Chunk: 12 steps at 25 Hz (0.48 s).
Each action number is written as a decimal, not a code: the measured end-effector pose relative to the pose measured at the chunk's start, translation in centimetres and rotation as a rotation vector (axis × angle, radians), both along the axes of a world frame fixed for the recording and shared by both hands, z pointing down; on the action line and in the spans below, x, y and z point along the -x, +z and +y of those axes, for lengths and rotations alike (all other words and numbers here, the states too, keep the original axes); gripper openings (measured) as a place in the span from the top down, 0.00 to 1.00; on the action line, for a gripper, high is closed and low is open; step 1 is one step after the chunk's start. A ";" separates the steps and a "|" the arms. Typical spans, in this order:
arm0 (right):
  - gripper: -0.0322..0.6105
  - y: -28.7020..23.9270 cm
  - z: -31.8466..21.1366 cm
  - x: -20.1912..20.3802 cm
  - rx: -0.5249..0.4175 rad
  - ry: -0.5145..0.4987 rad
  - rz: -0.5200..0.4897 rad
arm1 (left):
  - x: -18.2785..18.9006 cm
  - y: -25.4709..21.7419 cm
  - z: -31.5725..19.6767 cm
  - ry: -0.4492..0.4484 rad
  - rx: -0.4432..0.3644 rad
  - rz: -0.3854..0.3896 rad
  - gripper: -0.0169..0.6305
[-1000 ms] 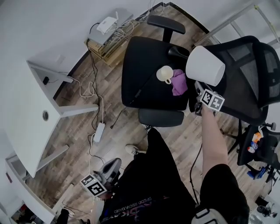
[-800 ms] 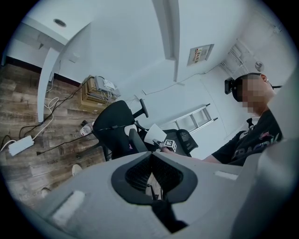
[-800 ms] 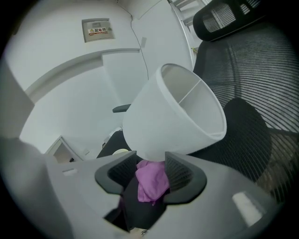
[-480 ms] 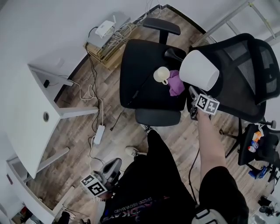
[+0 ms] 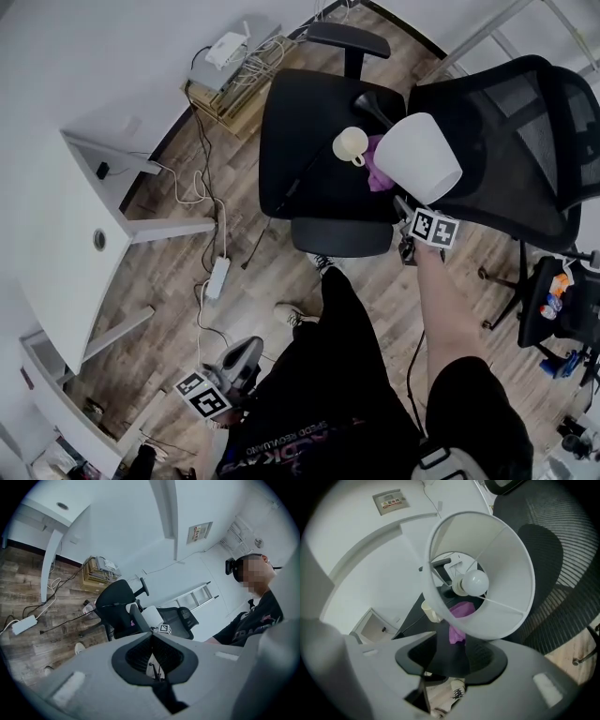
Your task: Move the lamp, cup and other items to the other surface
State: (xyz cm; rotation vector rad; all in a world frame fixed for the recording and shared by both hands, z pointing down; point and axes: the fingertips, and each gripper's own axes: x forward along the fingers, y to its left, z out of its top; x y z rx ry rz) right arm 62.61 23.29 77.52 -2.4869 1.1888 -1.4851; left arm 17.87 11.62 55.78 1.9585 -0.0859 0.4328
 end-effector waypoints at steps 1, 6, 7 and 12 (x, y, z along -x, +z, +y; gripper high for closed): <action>0.65 0.2 0.2 0.4 0.002 -0.006 -0.003 | 0.1 0.0 0.0 0.000 -0.001 0.001 0.98; 0.66 -0.3 1.8 2.1 0.019 -0.025 -0.008 | 0.5 -0.5 -0.3 -0.009 -0.014 0.027 0.98; 0.66 -0.6 2.2 2.4 0.024 -0.030 -0.006 | 0.6 -0.7 -0.4 -0.011 -0.018 0.036 0.98; 0.66 -2.9 2.9 3.2 0.027 -0.042 0.017 | 1.0 -2.0 -1.3 -0.023 -0.042 0.089 0.98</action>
